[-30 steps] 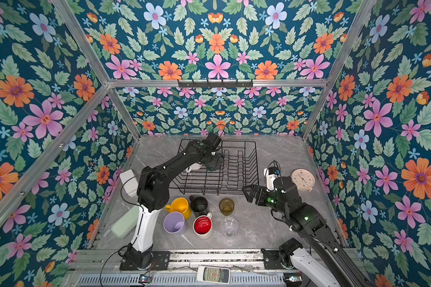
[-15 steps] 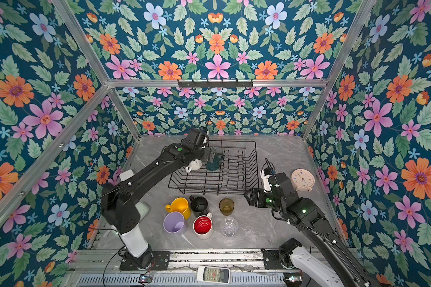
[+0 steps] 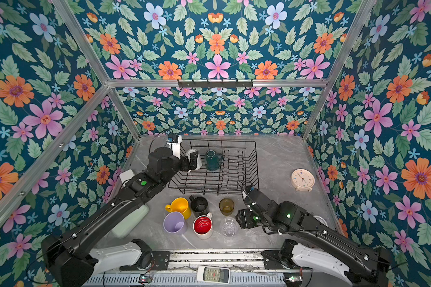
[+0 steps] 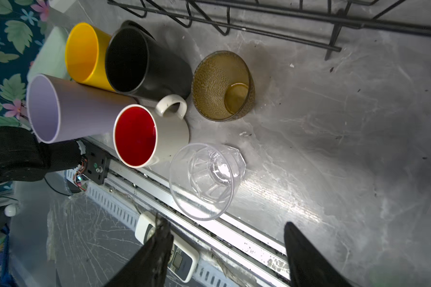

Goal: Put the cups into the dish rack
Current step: 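Open and raise the left gripper while the right gripper reaches toward the clear glass, then lower the open right gripper around the clear glass cup and close it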

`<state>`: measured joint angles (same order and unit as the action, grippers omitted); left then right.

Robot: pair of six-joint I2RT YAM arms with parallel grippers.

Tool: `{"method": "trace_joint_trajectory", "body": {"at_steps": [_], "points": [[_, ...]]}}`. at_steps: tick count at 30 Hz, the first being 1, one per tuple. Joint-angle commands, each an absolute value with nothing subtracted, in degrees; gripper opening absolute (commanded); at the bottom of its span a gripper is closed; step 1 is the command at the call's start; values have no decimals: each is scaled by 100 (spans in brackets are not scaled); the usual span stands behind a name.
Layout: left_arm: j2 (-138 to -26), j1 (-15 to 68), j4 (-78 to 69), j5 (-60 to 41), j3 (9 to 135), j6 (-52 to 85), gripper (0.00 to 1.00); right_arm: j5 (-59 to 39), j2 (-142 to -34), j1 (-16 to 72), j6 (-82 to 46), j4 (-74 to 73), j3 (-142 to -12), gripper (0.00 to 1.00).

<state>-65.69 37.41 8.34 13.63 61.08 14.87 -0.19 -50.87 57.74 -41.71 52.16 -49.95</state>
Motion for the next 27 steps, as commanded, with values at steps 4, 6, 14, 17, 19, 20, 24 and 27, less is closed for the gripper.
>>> {"method": "trace_joint_trajectory", "body": {"at_steps": [4, 6, 14, 17, 19, 20, 24, 27], "points": [[-6149, 3727, 686, 1828, 5732, 1637, 100, 246, -5414, 6211, -4810, 4972, -4753, 70], [-6060, 3727, 719, 1877, 5658, 1673, 100, 270, -5520, 6261, -4902, 4884, -4665, 69], [-5802, 3727, 773, 2015, 5520, 1683, 100, 379, -5871, 6267, -5163, 4367, -4407, 64], [-5731, 3722, 782, 2061, 5477, 1655, 100, 377, -6119, 6262, -5185, 4228, -4398, 63], [-5699, 3727, 782, 2079, 5450, 1650, 100, 389, -6290, 6270, -5160, 4219, -4450, 62], [-5681, 3727, 790, 2080, 5441, 1649, 100, 395, -6355, 6264, -5138, 4219, -4471, 61], [-5638, 3727, 792, 2109, 5399, 1644, 100, 446, -6623, 6273, -5076, 4255, -4543, 57], [-5603, 3727, 791, 2141, 5357, 1641, 100, 479, -6740, 6275, -5045, 4333, -4561, 53]]}}
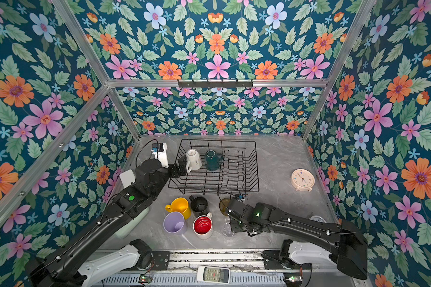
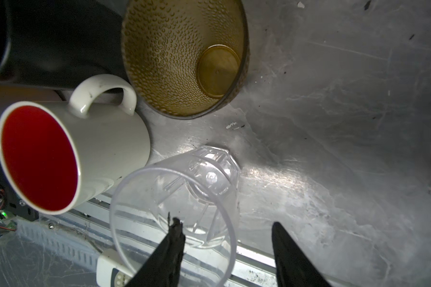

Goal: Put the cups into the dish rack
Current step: 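Lower the open right gripper around the clear glass cup and close it, then lift the clear glass with the right gripper toward the left gripper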

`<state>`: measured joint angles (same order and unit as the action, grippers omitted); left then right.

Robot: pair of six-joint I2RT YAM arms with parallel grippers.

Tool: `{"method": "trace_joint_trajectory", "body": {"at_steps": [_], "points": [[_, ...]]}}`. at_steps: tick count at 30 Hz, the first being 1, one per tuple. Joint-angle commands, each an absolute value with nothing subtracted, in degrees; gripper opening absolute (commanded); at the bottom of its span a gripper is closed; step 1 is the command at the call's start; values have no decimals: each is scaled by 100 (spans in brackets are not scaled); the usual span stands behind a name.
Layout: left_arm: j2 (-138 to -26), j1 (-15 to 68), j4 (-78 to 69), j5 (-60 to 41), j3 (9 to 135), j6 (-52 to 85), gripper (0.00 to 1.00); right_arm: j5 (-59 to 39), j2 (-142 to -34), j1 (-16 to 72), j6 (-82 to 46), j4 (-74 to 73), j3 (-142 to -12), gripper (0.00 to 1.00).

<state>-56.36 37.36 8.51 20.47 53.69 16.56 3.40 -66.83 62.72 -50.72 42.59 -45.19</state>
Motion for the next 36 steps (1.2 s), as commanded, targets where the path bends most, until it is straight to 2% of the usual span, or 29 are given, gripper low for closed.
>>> {"method": "trace_joint_trajectory", "body": {"at_steps": [1, 13, 32, 36], "points": [[-5602, 3727, 778, 2148, 5340, 1639, 100, 500, -6763, 6280, -5033, 4354, -4569, 51], [-5593, 3724, 686, 2153, 5276, 1644, 100, 668, -6821, 6324, -4863, 4685, -4641, 26], [-5481, 3718, 451, 2054, 5151, 1683, 100, 554, -6811, 6337, -4770, 4658, -4674, 0], [-5476, 3718, 387, 2034, 5117, 1699, 100, 569, -6560, 6336, -4881, 4698, -4667, 0]]}}
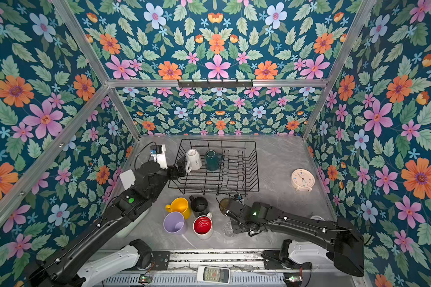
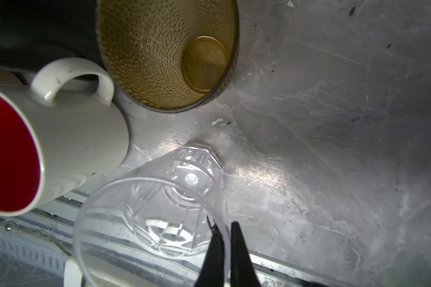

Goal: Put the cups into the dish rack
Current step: 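Lift the clear glass with the right gripper toward the left gripper, then bring the left gripper to the glass while the right gripper holds it up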

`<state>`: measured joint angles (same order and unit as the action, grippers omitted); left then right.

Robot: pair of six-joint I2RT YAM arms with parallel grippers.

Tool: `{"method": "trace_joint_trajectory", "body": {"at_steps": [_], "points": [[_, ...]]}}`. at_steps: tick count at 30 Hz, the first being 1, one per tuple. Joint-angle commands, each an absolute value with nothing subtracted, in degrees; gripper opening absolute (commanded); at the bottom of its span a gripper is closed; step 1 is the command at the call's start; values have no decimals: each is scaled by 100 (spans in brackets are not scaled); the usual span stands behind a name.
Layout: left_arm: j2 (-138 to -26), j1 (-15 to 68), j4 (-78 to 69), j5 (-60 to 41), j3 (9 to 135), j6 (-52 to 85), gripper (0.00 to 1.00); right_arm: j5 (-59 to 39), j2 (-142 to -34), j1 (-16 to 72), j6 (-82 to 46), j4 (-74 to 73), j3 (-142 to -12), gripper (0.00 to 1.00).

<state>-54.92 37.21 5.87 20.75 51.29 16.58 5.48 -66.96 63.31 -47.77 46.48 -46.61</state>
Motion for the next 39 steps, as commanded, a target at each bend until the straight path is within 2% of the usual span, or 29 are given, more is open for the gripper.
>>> {"method": "trace_joint_trajectory", "body": {"at_steps": [1, 8, 12, 19, 25, 28, 33, 39], "points": [[-5469, 3718, 382, 2043, 5111, 1700, 100, 596, -6453, 6336, -4909, 4723, -4658, 0], [-5245, 3718, -159, 1480, 4870, 1609, 100, 716, -5414, 6236, -5084, 5191, -4708, 0], [-5118, 3709, -632, 759, 4698, 1545, 100, 165, -4720, 5745, -5033, 4979, -4635, 0], [-5157, 3674, -1201, -1224, 4568, 1539, 100, -1310, -3899, 4347, -4896, 4000, -4429, 0], [-5510, 3647, -1894, -3585, 4477, 1635, 100, -3385, -3710, 2663, -5546, 2007, -3686, 0], [-5617, 3647, -2231, -4393, 4428, 1772, 100, -4101, -3731, 1971, -6048, 1061, -3318, 0], [-5647, 3647, -2520, -5116, 4327, 1795, 100, -4811, -3905, 1293, -6663, -139, -3088, 0], [-5883, 3639, -2558, -5575, 4393, 1792, 100, -5056, -4152, 1187, -6927, -854, -3266, 0]]}}
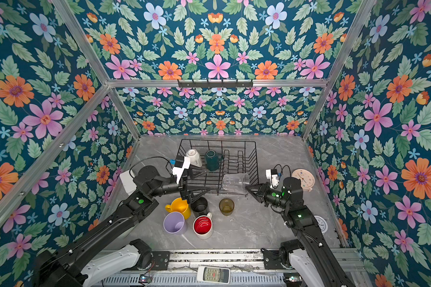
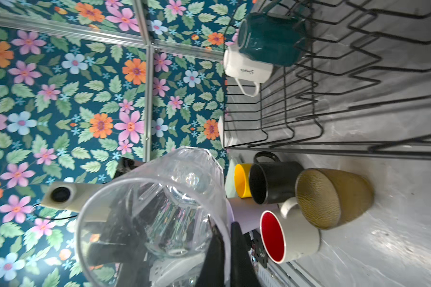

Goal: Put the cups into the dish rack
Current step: 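Bring the left gripper to the glass while the right gripper holds it up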

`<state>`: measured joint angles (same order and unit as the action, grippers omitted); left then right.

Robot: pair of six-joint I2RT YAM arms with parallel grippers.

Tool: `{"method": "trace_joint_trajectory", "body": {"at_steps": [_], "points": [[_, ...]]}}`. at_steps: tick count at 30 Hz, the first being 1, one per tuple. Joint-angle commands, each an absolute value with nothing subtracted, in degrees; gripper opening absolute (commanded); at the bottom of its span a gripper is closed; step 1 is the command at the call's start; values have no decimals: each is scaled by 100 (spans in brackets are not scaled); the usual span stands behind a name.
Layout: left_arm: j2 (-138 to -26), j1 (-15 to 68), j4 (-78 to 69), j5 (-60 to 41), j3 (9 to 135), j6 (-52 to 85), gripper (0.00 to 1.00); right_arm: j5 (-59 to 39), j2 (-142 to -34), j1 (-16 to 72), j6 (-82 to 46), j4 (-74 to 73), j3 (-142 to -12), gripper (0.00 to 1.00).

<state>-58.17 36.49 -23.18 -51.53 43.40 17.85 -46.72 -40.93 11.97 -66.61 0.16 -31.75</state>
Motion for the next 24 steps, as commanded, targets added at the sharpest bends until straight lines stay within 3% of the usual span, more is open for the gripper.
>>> {"method": "trace_joint_trajectory", "body": {"at_steps": [1, 24], "points": [[-5933, 3639, -2558, -5586, 4409, 1798, 100, -5074, -4174, 1187, -6967, -962, -3293, 0], [-6541, 3542, -3203, -5888, 4617, 2067, 100, -5571, -4087, 1203, -7075, -1467, -3551, 0]]}}
